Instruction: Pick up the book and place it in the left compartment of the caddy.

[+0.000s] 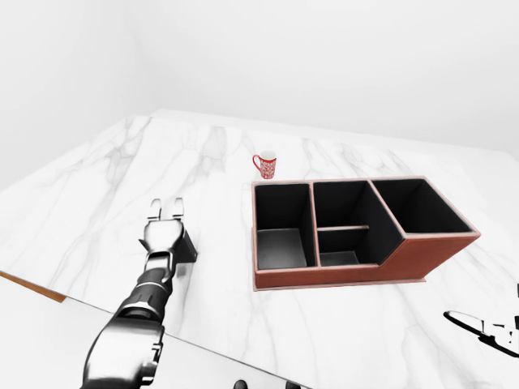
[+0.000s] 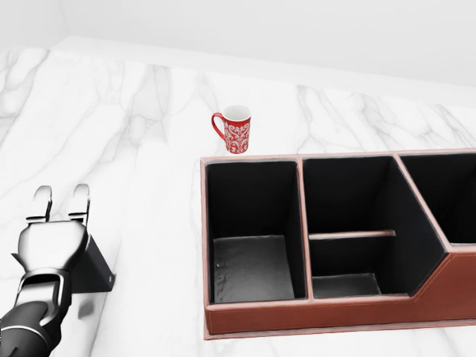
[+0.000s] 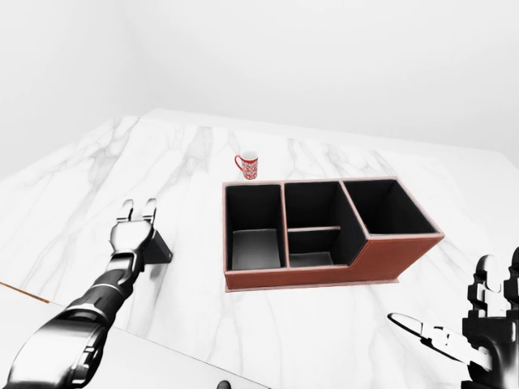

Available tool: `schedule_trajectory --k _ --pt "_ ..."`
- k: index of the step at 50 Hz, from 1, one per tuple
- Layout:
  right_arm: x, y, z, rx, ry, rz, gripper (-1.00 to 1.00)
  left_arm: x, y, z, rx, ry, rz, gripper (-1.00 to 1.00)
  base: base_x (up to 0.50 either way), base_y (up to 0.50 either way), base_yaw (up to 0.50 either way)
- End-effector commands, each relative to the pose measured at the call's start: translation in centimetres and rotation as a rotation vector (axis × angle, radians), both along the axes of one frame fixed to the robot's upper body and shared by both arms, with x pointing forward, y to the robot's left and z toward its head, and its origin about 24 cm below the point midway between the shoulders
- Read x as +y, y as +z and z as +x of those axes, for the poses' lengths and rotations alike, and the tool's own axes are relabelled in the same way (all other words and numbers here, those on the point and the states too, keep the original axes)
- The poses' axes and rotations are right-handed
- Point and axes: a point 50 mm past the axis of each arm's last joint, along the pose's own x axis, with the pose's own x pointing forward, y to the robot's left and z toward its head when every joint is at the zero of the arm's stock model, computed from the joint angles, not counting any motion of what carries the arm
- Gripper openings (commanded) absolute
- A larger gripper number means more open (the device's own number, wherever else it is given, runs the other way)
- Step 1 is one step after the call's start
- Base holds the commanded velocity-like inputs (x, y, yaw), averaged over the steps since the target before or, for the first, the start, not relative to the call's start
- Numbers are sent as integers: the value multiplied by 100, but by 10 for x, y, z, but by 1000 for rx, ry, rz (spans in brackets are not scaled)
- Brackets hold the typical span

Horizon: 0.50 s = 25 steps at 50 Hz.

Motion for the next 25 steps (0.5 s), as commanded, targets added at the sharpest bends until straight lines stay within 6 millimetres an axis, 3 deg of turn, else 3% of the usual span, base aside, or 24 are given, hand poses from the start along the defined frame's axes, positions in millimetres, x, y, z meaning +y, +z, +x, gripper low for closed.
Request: schedule_trajectory --k 1,7,8,9,11,12,25 --pt "0 0 1 1 -2 -1 100 -3 -8 -3 57 -7 9 100 0 0 0" --pt "0 -1 0 1 -1 -2 100 -3 -12 -5 79 7 -7 95 0 0 0" --pt "0 -1 0 1 -1 -2 100 -3 -12 -6 83 6 -6 44 0 0 0" --pt "0 -1 0 1 -1 -2 100 -3 -12 -6 83 6 -6 44 0 0 0" --pt "0 -1 0 0 -1 -3 100 -2 -14 -7 90 4 -1 -69 0 0 0" --pt "0 0 0 0 -1 -2 100 -2 -14 -7 90 5 -1 -100 0 0 0" --pt "0 -1 1 2 -2 -5 100 2 -14 -9 78 28 -18 -100 0 0 0"
